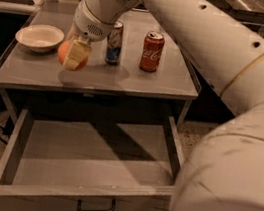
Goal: Place orange into top drawer
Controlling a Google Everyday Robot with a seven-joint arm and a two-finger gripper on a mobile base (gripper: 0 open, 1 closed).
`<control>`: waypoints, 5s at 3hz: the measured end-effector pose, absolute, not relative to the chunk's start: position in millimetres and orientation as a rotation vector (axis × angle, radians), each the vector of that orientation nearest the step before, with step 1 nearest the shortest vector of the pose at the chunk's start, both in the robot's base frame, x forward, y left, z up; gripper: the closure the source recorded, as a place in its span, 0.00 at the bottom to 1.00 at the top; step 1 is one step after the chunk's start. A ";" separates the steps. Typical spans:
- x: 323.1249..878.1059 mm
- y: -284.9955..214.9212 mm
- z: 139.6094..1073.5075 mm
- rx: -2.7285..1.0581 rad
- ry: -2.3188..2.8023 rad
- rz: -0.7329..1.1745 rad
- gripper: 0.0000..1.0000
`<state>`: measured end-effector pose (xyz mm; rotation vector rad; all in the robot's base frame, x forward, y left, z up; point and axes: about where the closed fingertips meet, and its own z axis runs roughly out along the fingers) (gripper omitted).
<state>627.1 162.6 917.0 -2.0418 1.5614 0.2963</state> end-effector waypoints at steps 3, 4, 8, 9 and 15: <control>545.1 118.1 901.5 -1.918 1.801 0.266 1.00; 545.2 118.0 901.3 -1.918 1.801 0.266 1.00; 511.8 96.9 774.2 -1.867 1.998 0.413 1.00; 521.5 96.5 743.7 -1.855 2.009 0.438 1.00; 519.7 64.2 622.1 -1.755 2.141 0.538 0.73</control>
Offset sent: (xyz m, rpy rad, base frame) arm -0.1225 -0.0683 -0.0227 -0.0575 0.1024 -0.2942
